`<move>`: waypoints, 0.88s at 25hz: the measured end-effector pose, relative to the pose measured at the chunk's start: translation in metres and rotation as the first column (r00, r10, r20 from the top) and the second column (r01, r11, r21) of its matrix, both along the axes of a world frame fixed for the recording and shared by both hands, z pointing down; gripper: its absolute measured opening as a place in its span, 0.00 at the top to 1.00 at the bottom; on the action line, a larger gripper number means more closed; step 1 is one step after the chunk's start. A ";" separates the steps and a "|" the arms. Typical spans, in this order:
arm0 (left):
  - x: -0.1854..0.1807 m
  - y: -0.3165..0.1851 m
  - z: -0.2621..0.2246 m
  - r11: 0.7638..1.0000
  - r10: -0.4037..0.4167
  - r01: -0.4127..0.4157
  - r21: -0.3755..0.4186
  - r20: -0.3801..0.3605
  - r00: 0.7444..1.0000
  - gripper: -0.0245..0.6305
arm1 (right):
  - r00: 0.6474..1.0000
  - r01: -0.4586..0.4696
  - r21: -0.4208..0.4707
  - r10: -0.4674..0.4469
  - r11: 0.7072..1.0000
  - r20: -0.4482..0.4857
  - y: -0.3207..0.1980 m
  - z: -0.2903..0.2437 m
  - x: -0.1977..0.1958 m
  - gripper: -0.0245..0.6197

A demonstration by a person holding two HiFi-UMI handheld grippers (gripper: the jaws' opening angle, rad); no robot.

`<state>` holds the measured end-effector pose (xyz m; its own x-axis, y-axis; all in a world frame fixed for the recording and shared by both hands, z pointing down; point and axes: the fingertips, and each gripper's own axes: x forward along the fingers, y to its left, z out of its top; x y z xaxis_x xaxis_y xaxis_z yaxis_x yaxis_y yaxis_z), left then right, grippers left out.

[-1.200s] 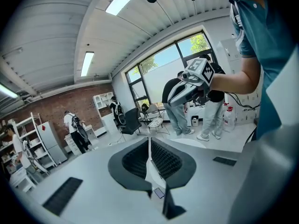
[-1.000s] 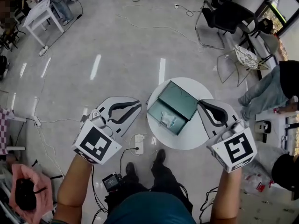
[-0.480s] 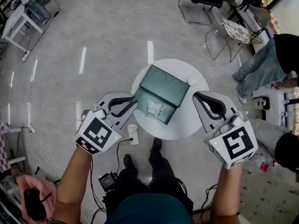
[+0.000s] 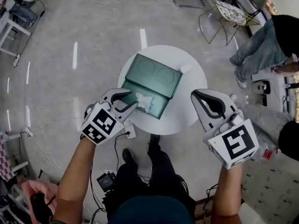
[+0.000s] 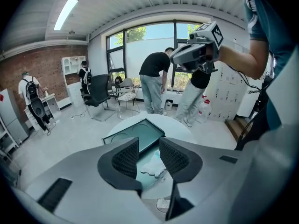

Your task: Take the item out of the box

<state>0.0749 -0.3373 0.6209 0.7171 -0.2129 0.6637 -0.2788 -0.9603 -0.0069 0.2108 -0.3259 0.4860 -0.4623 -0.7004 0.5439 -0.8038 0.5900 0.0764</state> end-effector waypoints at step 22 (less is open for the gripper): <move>0.052 0.005 0.191 0.980 0.133 -0.081 -0.183 0.293 0.947 0.63 | 0.996 -0.087 -0.163 0.089 0.983 0.003 0.024 0.098 0.069 0.90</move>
